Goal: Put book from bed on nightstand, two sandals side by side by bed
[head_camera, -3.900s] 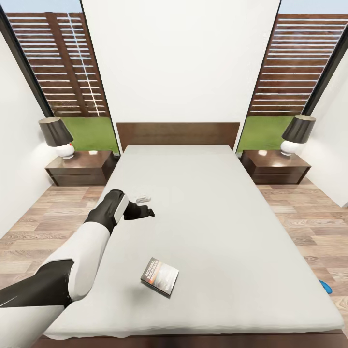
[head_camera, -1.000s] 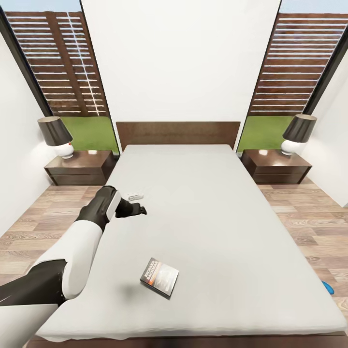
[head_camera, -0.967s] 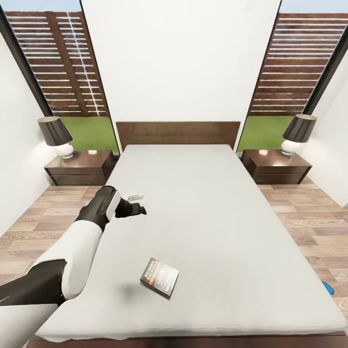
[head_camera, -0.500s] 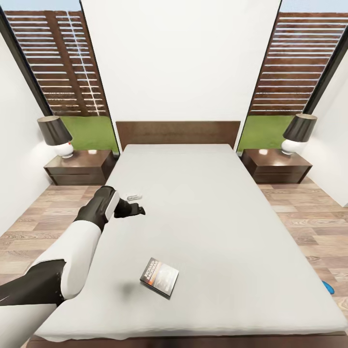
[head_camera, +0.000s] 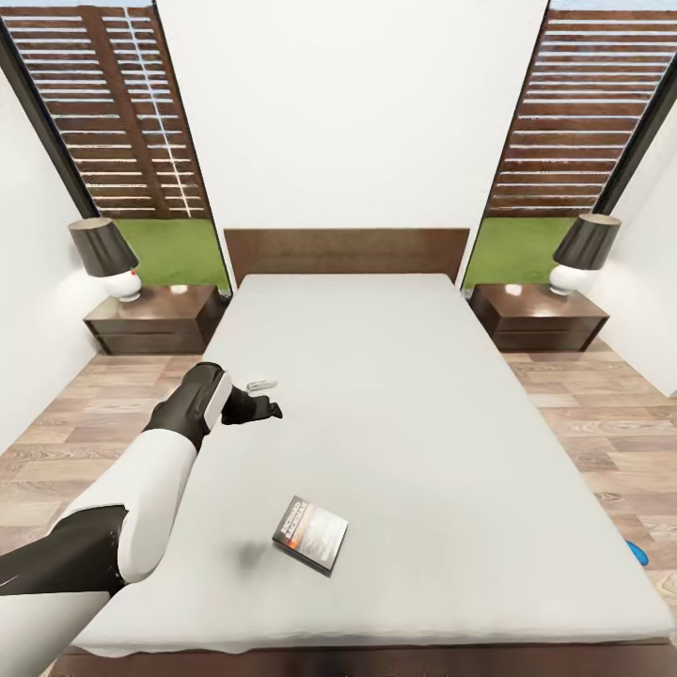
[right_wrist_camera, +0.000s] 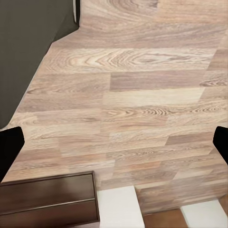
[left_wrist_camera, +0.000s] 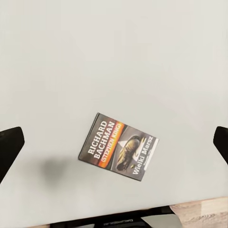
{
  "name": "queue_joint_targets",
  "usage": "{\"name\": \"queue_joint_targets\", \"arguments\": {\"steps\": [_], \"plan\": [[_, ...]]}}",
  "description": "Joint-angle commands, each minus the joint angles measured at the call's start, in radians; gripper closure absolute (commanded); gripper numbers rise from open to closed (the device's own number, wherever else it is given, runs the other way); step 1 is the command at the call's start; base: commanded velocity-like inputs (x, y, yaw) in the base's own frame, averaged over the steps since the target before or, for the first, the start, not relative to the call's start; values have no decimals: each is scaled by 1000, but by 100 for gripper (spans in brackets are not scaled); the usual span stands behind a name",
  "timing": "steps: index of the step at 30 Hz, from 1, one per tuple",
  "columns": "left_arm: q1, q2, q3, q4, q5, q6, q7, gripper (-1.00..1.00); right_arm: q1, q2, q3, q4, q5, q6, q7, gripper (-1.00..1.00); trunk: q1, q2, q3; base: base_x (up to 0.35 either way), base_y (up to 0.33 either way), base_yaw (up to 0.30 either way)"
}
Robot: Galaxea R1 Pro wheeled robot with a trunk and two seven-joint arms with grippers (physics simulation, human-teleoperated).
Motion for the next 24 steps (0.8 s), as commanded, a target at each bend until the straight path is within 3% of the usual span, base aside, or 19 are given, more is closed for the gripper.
{"name": "queue_joint_targets", "arguments": {"steps": [1,24], "plan": [[-1,-1,7,-1,-4,4,-4,-100,-2,-1,-6,3,11,2,-5,-100,0,-1,-3,0,0,0],[-1,-1,7,-1,-4,4,-4,-100,-1,-3,-6,4,11,3,-3,-100,0,-1,-41,0,0,0]]}}
